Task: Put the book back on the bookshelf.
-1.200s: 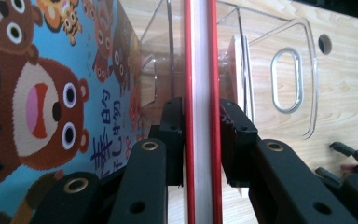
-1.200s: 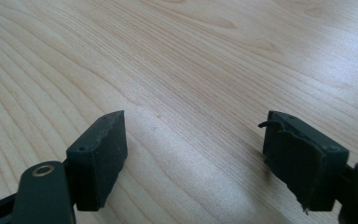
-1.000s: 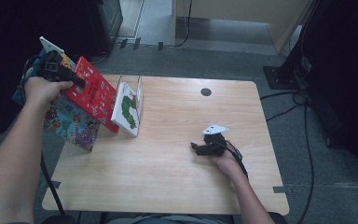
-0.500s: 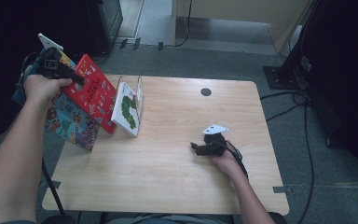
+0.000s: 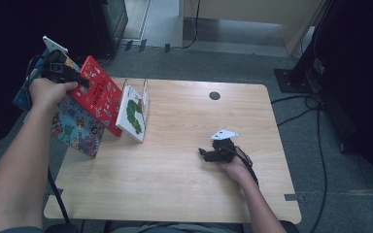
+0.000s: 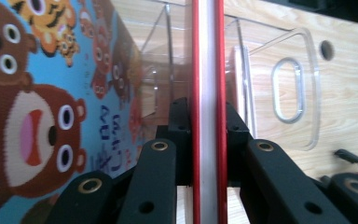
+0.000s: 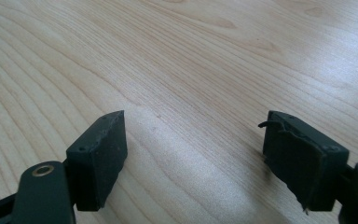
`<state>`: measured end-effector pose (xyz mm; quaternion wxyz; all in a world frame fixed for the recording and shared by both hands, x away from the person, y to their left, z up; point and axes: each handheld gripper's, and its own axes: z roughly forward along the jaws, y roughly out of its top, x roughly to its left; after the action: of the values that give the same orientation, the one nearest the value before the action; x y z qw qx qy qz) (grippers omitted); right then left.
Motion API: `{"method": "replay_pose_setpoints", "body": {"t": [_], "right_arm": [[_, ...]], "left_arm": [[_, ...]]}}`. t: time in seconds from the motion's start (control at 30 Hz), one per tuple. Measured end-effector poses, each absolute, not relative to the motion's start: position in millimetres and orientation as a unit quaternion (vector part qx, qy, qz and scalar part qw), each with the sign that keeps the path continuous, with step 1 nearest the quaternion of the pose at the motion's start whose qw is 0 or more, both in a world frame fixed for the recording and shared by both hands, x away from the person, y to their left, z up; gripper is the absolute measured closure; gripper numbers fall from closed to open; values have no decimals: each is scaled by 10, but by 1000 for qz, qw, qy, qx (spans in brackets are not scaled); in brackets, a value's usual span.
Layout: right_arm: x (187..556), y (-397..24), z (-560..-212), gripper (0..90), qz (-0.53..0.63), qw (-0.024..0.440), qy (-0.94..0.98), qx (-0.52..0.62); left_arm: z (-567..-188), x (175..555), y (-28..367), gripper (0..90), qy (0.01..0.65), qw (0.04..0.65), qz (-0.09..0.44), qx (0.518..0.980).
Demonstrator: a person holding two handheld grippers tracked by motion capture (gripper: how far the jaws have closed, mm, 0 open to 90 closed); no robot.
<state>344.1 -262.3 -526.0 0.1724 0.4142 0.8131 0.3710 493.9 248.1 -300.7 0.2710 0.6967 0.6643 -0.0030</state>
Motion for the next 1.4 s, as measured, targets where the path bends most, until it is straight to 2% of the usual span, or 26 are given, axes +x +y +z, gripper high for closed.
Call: {"method": "replay_pose_setpoints", "body": {"t": [0.1,0.27,0.53,0.67,0.8,1.27,1.4], "right_arm": [[3441,-2623,-5261,214,372,173,813,414],[3441,-2623,-5260,214,371,173,813,414],[3439,-2625,-5262,214,372,173,813,414],[3439,-2624,-5261,214,372,173,812,414],[3435,-2627,-5261,209,372,173,813,414],[3426,-2630,-5262,186,371,171,815,411],[3428,-2631,-5263,177,371,170,817,408]], "left_arm": [[-2988,4933,2471,779,658,266,12,704],[-2942,4914,2549,662,665,281,5,692],[-2704,4813,2715,622,669,305,20,677],[-2604,4744,2742,593,662,327,11,674],[-2575,4677,2705,564,648,335,-8,684],[-2555,4470,2336,513,609,340,-20,716],[-2559,4399,2275,487,605,354,-40,712]]}}
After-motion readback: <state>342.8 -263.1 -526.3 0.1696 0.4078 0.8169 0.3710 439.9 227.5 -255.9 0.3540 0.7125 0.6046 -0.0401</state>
